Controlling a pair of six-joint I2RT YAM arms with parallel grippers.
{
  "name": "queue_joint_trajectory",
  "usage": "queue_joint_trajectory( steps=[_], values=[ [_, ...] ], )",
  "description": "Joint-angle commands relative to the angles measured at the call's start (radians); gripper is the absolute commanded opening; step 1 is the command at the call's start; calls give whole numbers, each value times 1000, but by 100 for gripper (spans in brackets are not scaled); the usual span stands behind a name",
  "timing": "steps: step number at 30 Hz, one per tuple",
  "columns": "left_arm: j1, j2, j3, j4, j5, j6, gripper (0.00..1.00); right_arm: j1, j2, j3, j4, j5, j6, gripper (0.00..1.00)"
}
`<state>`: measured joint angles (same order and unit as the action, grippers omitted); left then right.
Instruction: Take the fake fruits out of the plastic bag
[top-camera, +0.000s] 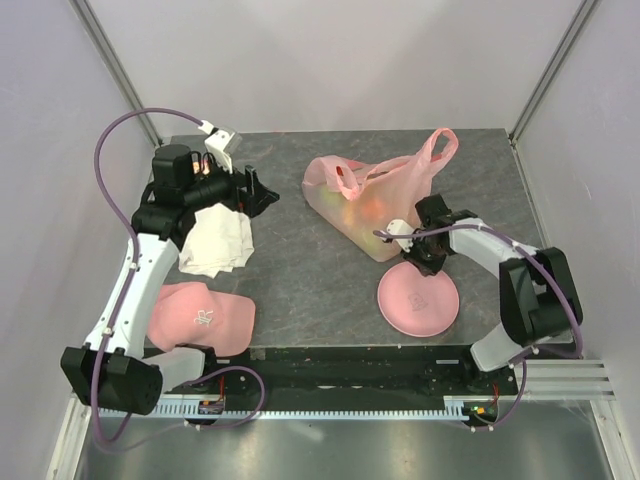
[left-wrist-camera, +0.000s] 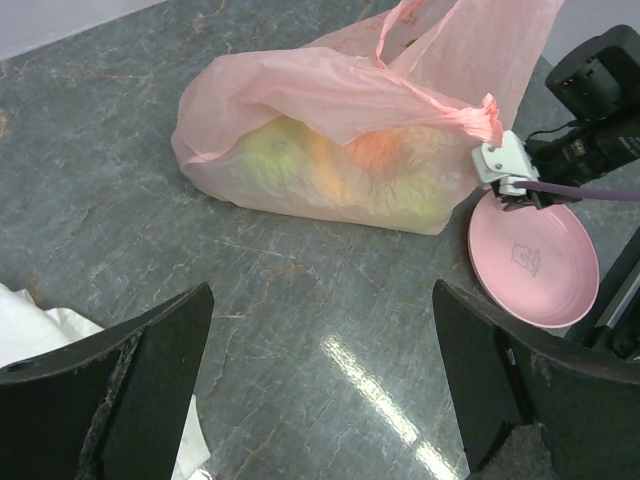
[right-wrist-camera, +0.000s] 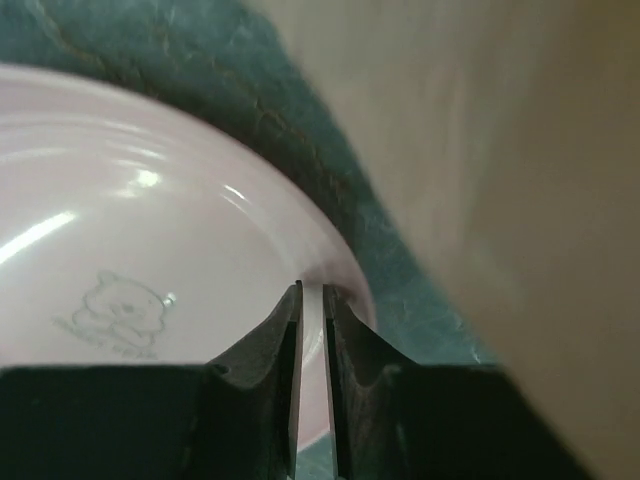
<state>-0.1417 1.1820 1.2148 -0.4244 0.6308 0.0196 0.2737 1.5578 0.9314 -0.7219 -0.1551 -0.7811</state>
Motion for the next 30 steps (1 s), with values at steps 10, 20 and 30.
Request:
queue_joint_trajectory(
  steps=[10, 20, 30],
  values=[
    [-201, 162, 146, -8, -91, 310, 99, 85, 93, 193, 138, 48, 184, 24],
    [-384, 310, 242, 4, -103, 980, 99, 71, -381, 148, -111, -44, 337, 77],
    [-490, 475, 377, -27, -68, 1077, 82, -103, -230, 536, 79, -84, 729, 82]
  ],
)
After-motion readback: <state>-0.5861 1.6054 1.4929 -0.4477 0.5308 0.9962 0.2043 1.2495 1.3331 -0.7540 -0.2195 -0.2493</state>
